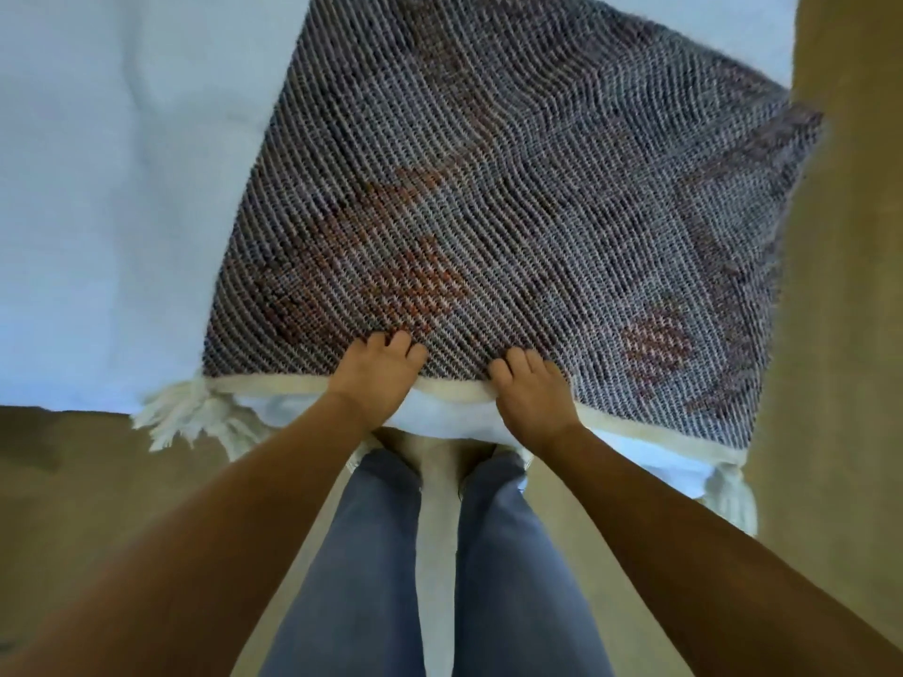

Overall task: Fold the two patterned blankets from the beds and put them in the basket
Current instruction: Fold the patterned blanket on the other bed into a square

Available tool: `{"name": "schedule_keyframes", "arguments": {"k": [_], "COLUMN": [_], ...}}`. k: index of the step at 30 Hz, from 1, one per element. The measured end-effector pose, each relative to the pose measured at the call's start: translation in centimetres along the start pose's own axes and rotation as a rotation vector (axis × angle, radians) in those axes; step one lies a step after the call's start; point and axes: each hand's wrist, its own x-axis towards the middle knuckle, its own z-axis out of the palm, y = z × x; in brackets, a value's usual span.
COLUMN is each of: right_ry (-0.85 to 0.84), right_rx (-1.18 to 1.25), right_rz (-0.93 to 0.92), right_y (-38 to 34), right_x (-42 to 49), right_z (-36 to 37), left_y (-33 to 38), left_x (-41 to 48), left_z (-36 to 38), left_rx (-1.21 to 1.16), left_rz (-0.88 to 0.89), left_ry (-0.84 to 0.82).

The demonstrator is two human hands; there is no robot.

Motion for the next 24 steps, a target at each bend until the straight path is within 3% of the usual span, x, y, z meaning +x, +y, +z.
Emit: {"name": "schedule_keyframes", "arguments": {"k": [3, 8, 14, 19, 22, 24], "right_ry": [-0.047, -0.373, -0.150, -0.085, -0.045, -0.104], "right_rx": [0.122, 0.240, 0.219, 0.081, 0.154, 0.214], "right_rz": [-0.007, 0.046, 0.047, 0.122, 0.167, 0.142], "right_y": [-0.6, -0.4, 1.1, 3.2, 3.5, 3.6], "right_x": [-0.1, -0.2, -1.9, -3.9, -3.6, -3.1], "right_z": [0.3, 1.7, 1.0, 1.8, 2.2, 2.3], "left_y": [0.1, 0.2, 2.7, 4.3, 4.6, 4.6], "left_x": [-0.1, -0.5, 0.9, 2.3, 3.2, 3.2], "left_z": [0.1, 0.1, 0.5, 0.5, -0.4, -0.5], "left_rx": [0.056, 0.042, 0.104, 0.096, 0.078, 0.103], "left_rz": [0.118, 0.106, 0.186, 0.078, 0.065, 0.098], "left_ry": [-0.058, -0.074, 0.052, 0.027, 0.031, -0.023]}}
